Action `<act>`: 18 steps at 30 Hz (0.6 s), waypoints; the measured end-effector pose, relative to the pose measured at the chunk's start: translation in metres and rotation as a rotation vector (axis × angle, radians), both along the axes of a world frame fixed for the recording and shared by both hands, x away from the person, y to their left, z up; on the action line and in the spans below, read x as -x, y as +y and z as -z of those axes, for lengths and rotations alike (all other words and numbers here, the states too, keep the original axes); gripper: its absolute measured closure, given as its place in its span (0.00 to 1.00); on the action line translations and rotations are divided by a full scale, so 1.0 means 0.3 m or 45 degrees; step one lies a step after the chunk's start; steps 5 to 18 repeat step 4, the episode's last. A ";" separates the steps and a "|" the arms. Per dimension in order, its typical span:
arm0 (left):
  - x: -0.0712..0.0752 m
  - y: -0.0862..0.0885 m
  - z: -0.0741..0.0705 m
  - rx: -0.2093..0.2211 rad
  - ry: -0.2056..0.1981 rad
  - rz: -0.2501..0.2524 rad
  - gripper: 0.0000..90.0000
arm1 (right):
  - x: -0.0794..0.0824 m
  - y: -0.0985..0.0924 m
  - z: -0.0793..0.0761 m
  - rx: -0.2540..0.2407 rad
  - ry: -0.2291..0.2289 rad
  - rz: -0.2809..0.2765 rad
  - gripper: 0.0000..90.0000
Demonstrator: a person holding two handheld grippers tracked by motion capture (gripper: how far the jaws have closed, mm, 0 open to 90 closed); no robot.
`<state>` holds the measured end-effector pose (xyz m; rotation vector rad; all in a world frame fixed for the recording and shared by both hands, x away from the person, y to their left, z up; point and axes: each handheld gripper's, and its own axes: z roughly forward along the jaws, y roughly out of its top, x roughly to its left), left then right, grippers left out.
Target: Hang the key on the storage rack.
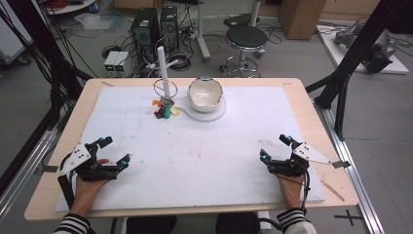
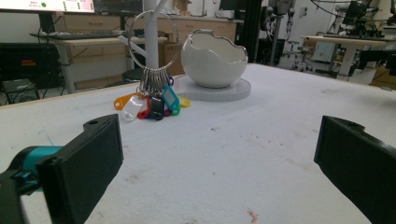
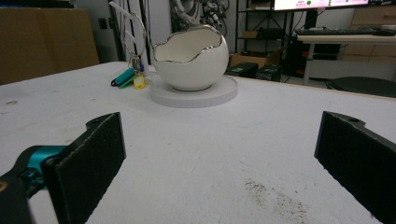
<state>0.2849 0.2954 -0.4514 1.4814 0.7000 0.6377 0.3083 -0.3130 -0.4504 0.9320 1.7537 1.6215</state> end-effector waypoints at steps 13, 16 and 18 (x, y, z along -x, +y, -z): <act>0.016 -0.007 0.003 -0.019 -0.054 -0.016 0.02 | 0.000 0.000 0.000 0.002 0.003 0.002 0.01; 0.016 -0.007 0.003 -0.019 -0.054 -0.016 0.02 | 0.000 0.000 0.000 0.002 0.003 0.002 0.01; 0.016 -0.007 0.003 -0.019 -0.054 -0.016 0.02 | 0.000 0.000 0.000 0.002 0.003 0.002 0.01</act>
